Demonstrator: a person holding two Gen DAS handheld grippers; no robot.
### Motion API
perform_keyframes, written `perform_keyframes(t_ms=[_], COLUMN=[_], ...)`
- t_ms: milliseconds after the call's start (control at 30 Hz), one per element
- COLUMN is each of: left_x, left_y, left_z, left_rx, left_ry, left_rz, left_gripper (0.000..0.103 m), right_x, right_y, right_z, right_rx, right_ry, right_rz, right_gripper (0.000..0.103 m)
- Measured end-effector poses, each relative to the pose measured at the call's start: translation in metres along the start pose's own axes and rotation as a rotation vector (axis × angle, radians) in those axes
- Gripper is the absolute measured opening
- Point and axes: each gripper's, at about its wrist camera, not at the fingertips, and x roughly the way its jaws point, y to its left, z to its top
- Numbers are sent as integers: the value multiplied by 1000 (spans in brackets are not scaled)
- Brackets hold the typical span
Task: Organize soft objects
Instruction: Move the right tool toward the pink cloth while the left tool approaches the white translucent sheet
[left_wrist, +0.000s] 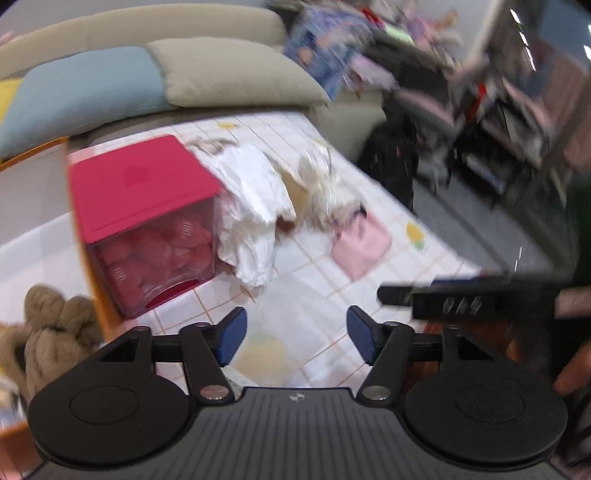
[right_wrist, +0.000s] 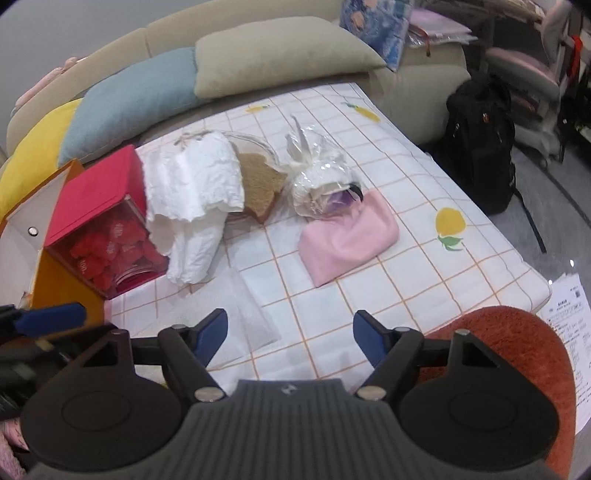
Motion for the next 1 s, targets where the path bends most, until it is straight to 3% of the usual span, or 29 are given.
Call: perform_keyframes(t_ms=[167, 500, 700, 900, 1000], left_x=[34, 77, 87, 84, 81], left_y=[-3, 8, 15, -3, -10], left_z=[-4, -15, -16, -25, -29], left_rx=[94, 79, 38, 121, 150], left_ry=[41, 151, 178, 134, 114], left_rz=[50, 124, 102, 116, 115], left_gripper=[81, 83, 83, 55, 32], right_x=[17, 43, 50, 56, 58], right_y=[-2, -2, -5, -1, -2], right_z=[3, 6, 8, 9, 9], right_rx=[20, 52, 87, 87, 93], right_ry=[43, 110, 123, 137, 139], right_rz=[-1, 37, 47, 51, 50], right_gripper=[73, 73, 73, 73, 72])
